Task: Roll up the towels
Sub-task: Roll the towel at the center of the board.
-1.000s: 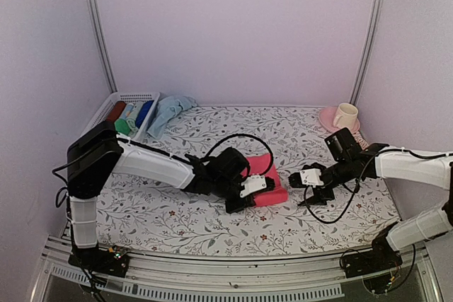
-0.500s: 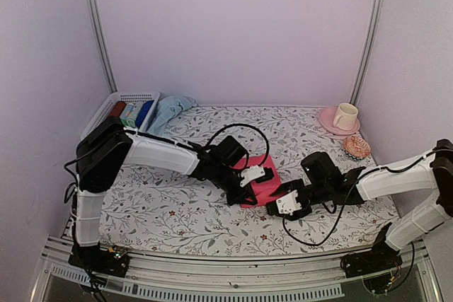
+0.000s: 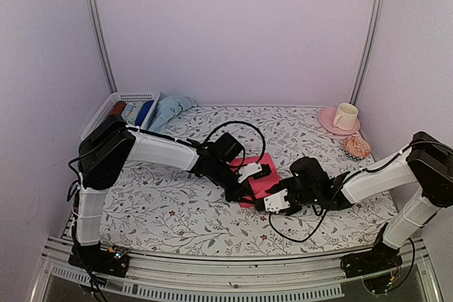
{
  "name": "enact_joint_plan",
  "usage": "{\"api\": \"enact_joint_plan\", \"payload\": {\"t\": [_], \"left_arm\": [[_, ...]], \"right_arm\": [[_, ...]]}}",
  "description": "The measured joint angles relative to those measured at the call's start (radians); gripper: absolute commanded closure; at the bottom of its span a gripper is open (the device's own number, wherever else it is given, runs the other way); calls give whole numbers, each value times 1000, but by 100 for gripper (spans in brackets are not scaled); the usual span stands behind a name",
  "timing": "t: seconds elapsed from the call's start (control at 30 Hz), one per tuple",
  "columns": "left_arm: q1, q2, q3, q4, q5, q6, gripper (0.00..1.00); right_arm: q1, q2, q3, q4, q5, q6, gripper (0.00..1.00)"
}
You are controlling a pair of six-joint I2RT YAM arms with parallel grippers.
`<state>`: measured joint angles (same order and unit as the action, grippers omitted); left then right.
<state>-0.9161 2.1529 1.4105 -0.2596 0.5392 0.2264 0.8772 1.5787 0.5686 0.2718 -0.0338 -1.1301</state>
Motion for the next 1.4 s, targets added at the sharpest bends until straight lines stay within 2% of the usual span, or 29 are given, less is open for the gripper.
{"api": "enact_joint_plan", "payload": {"t": [0.2,0.37,0.5,0.63,0.8,1.03,1.4], "left_arm": [[3,1,1,0,16,0,89],[6,1,0,-3,18,1,69],[7,-10,-6,-6,8,1,48],[7,-68,-58,-5,-62,1,42],[10,-210,-179,18,-183,2,39],[3,-447,-403,196,-296,43,40],[-146,-484,-648,475,-534,203,42]], "right_arm": [[5,41,18,17,35,7,75],[6,49,27,10,44,12,80],[6,52,45,-24,43,18,80],[6,52,74,-76,31,37,84],[5,55,124,-168,3,68,85],[-11,71,239,-370,-98,123,85],[-89,166,452,-712,-322,174,85]]}}
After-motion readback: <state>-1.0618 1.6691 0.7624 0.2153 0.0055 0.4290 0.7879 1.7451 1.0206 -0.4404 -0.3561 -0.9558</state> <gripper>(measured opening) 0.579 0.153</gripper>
